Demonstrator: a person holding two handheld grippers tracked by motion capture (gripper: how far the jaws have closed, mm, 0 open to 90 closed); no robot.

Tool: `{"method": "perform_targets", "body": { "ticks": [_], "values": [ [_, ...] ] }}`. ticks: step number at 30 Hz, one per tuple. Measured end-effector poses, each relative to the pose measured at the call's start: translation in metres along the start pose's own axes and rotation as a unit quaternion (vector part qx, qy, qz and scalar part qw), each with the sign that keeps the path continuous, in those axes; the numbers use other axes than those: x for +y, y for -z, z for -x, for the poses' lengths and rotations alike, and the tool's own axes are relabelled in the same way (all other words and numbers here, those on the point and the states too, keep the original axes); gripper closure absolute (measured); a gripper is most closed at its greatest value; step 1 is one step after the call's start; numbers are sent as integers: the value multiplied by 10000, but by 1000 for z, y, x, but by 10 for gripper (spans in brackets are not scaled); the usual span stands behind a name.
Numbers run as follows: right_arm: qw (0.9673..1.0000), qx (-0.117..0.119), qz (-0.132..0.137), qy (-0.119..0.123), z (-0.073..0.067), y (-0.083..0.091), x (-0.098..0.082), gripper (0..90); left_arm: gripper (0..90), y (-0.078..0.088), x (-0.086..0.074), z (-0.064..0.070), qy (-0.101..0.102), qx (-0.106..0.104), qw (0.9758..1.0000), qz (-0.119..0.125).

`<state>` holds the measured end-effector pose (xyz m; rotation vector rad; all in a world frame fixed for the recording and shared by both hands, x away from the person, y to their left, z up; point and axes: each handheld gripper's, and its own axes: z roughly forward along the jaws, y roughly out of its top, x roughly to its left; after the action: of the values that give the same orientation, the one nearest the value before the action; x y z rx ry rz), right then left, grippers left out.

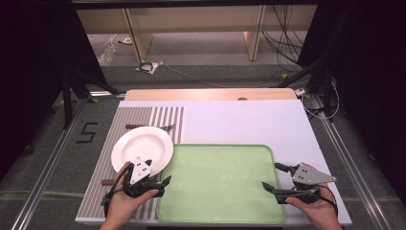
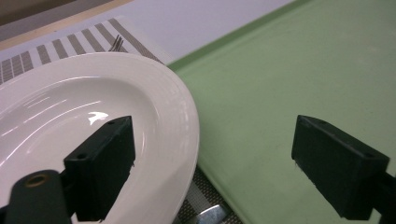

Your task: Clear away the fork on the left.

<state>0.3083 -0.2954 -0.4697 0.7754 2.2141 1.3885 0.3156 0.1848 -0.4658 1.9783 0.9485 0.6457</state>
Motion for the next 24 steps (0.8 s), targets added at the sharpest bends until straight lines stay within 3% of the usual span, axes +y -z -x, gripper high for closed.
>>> {"method": "perform_targets", "body": {
  "ticks": [4, 6, 8, 11, 14, 19, 24],
  "values": [
    [10000, -12, -14, -5, 0, 0, 0, 204, 171, 1, 0, -2, 47, 28, 10000, 34],
    [10000, -12, -19, -6, 0, 0, 0, 204, 235, 2, 0, -3, 45, 72, 10000, 46],
    [10000, -18, -24, 5, 0, 0, 0, 204, 418, 4, 2, -3, 108, 212, 9997, 95],
    [10000, -24, -22, -1, 0, 0, 0, 204, 698, 7, 4, -4, 83, 190, 9997, 109],
    [10000, -32, -34, 9, 0, 0, 0, 204, 876, 6, 10, -4, 1, 174, 9998, 7],
    [10000, -43, -34, -8, -1, 0, 0, 204, 897, -6, 20, -1, -170, 119, 9995, -228],
    [9999, -61, -79, 11, -1, 0, 1, 204, 898, -23, 36, -3, -196, 148, 9991, -336]
  ]
}}
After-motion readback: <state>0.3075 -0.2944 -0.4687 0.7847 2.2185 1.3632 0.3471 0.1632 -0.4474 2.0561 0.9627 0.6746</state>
